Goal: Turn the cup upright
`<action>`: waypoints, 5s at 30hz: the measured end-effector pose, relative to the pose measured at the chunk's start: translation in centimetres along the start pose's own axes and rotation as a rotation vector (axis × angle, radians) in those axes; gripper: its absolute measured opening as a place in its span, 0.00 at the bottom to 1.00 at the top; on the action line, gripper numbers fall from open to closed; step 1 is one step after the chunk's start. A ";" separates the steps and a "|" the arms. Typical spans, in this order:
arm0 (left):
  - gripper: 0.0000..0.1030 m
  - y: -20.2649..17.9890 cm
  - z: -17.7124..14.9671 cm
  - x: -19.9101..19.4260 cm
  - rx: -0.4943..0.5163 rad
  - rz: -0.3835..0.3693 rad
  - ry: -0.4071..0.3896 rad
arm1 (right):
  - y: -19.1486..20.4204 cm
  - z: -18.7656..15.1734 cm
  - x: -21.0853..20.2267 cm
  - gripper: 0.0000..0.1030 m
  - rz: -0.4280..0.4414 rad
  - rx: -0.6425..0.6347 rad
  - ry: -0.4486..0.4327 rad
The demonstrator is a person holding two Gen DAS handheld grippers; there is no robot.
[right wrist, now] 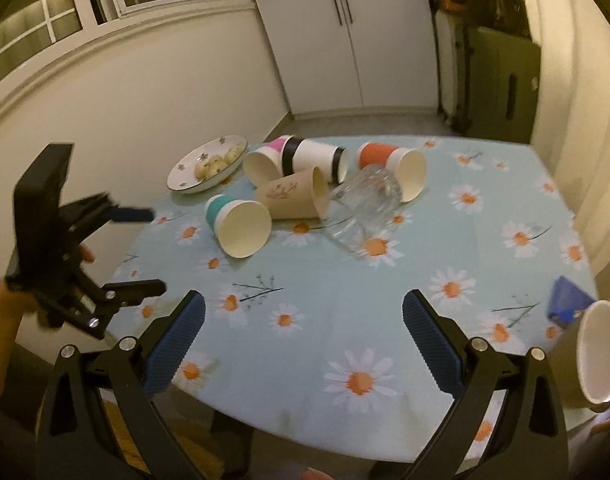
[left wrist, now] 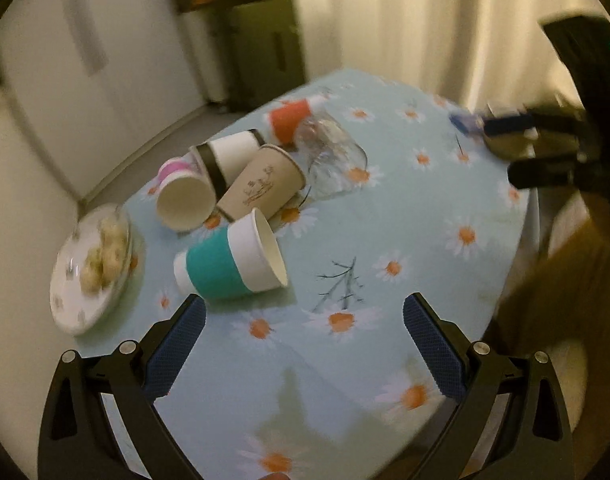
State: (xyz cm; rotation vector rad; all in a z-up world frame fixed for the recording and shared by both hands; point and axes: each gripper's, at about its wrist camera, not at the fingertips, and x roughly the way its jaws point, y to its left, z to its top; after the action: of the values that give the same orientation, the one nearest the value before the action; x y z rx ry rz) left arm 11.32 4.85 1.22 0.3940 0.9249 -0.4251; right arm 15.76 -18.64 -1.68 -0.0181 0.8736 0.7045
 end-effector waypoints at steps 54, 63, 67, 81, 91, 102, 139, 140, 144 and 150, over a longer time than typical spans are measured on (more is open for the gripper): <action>0.65 3.6 5.6 9.4 0.642 -0.178 0.354 | -2.5 1.5 6.4 0.88 0.280 0.167 0.203; 0.65 2.4 7.1 6.9 0.102 -0.318 0.264 | -4.7 1.5 2.6 0.88 0.326 0.226 0.132; 0.65 0.9 6.1 6.5 -0.117 -0.318 0.264 | -5.8 1.3 1.2 0.88 0.350 0.255 0.109; 0.65 -2.2 3.5 8.7 -0.860 -0.306 0.226 | -8.6 0.0 -0.6 0.88 0.388 0.348 0.120; 0.67 -3.6 2.8 10.6 -1.038 -0.244 0.245 | -9.5 -0.5 -0.4 0.88 0.389 0.387 0.140; 0.77 -4.1 2.8 11.5 -1.048 -0.213 0.280 | -9.6 -0.6 -0.3 0.88 0.378 0.396 0.147; 0.77 -2.9 -6.4 3.0 -1.161 -0.318 -0.095 | -4.6 -1.7 10.9 0.65 0.145 0.375 0.449; 0.77 -3.0 -6.4 3.0 -1.165 -0.326 -0.104 | -4.5 -1.6 11.1 0.65 0.140 0.377 0.450; 0.77 -3.3 -6.1 3.3 -1.155 -0.343 -0.115 | -4.5 -1.7 10.9 0.64 0.129 0.377 0.445; 0.77 -3.1 -6.3 3.4 -1.161 -0.342 -0.136 | -4.6 -1.5 9.6 0.63 0.132 0.368 0.421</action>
State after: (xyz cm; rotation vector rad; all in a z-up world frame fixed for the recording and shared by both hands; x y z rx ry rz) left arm 7.28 4.71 -5.44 -0.8497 0.9584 -0.1612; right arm 21.50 -17.24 -10.69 0.2288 1.4093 0.6640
